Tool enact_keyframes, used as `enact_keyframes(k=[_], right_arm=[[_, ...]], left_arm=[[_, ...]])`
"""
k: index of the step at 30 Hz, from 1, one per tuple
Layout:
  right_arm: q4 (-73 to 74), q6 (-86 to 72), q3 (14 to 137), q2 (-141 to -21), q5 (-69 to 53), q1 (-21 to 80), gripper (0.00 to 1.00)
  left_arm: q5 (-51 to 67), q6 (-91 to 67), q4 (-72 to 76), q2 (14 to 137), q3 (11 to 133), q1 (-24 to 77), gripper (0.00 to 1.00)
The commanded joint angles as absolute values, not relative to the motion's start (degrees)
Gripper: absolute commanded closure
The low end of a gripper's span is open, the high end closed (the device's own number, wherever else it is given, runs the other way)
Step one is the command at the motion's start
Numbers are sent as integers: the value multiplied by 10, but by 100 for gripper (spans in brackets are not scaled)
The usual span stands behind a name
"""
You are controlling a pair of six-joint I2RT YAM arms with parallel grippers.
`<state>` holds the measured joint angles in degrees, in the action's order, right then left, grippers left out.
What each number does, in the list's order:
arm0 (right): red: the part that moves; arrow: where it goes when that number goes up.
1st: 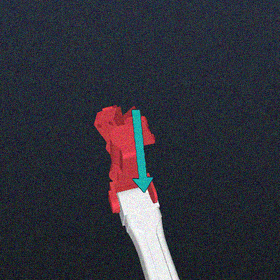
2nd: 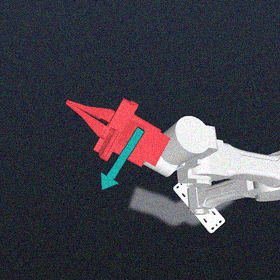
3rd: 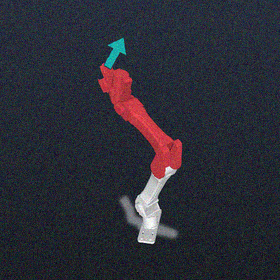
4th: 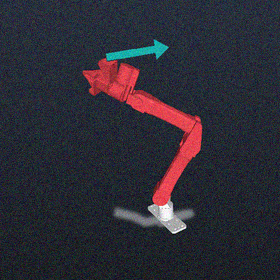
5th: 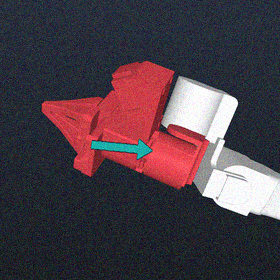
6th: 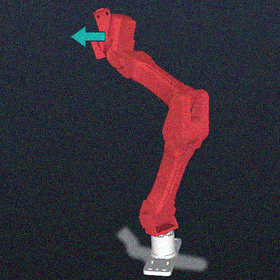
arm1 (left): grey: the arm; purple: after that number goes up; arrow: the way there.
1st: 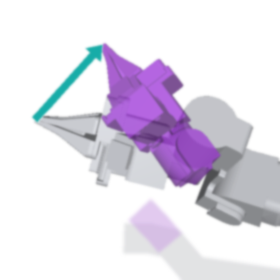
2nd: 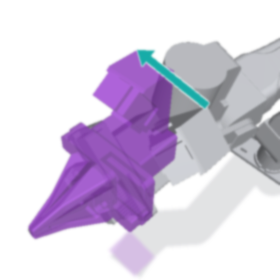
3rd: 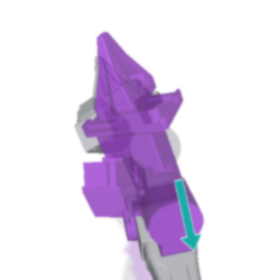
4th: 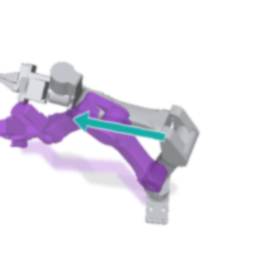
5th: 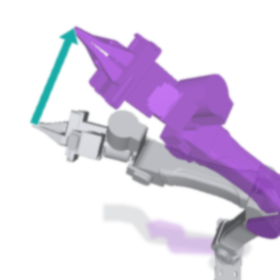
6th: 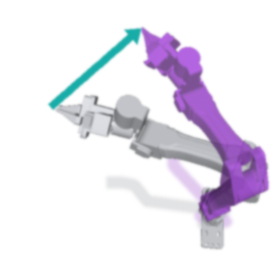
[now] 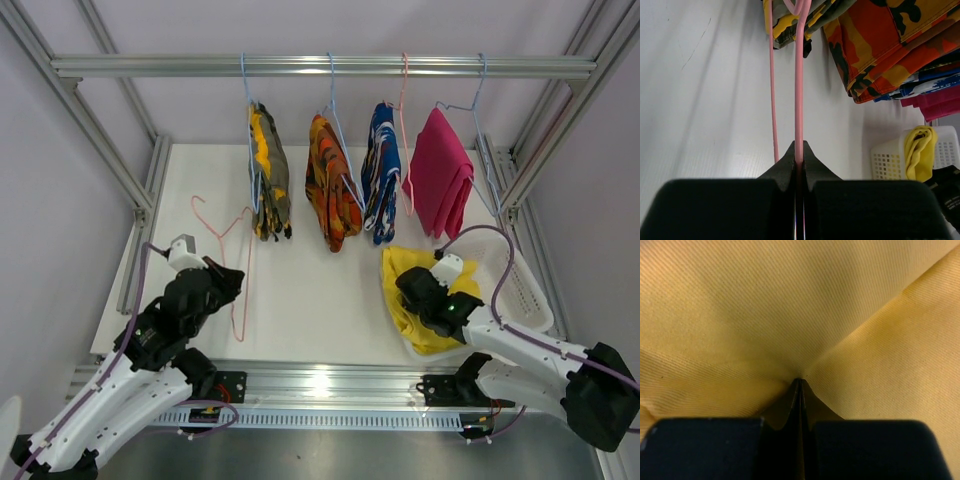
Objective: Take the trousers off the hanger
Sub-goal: Move the bin to the center of the board.
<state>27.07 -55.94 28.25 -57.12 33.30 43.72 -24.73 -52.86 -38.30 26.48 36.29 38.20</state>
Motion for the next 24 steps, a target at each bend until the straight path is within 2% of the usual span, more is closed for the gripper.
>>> enact_keyframes(k=[1, 6, 12, 20, 24], right_arm=[[265, -639, 269, -605, 300, 501, 95], [269, -716, 300, -654, 351, 606, 96], [273, -801, 380, -774, 405, 676, 97], [253, -808, 531, -964, 407, 700, 96], [251, -802, 593, -1012, 403, 702, 94]], left_arm=[[-235, -518, -376, 255, 369, 384, 99], [-237, -504, -404, 262, 402, 384, 99], [-239, -494, -429, 261, 437, 384, 99], [-248, -479, -453, 250, 466, 384, 99], [-252, -470, -460, 247, 467, 384, 99]])
